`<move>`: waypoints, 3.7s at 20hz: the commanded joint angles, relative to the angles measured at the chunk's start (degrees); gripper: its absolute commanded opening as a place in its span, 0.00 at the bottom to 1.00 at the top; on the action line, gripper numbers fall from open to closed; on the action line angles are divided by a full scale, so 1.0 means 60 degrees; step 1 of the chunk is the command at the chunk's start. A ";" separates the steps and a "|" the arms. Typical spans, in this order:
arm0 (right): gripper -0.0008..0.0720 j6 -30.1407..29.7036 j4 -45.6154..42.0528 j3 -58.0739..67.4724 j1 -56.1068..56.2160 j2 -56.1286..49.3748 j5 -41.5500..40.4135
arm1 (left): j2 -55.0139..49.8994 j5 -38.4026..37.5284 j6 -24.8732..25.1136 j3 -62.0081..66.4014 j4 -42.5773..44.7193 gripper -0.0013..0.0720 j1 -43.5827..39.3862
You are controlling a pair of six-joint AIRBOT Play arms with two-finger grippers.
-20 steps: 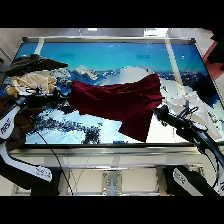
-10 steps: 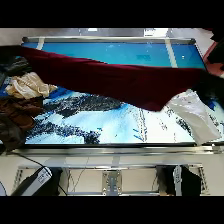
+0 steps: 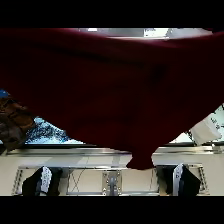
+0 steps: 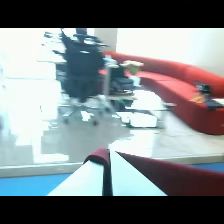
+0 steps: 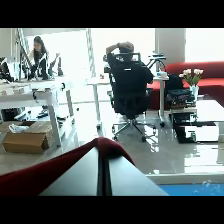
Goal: Fold the shirts.
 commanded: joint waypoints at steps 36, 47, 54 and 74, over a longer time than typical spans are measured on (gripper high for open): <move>0.52 0.0590 -0.2280 0.0750 0.5770 -0.9755 0.0335 | -0.7832 0.0656 -0.7027 0.2419 0.9927 0.84 -0.7111; 0.52 0.1818 -0.2087 0.0750 0.6288 -0.9730 0.2204 | -0.7184 -0.1821 -0.7027 0.2415 0.9908 0.84 -0.7111; 0.52 0.1807 -0.2095 0.0750 0.6437 -0.9730 0.2157 | -0.7184 -0.1821 -0.7027 0.2415 0.9908 0.84 -0.7111; 0.52 0.3122 -0.8510 -0.0772 0.6007 -0.8586 0.2856 | -0.8145 -0.1872 -0.7034 -0.0827 1.4600 0.84 -0.6896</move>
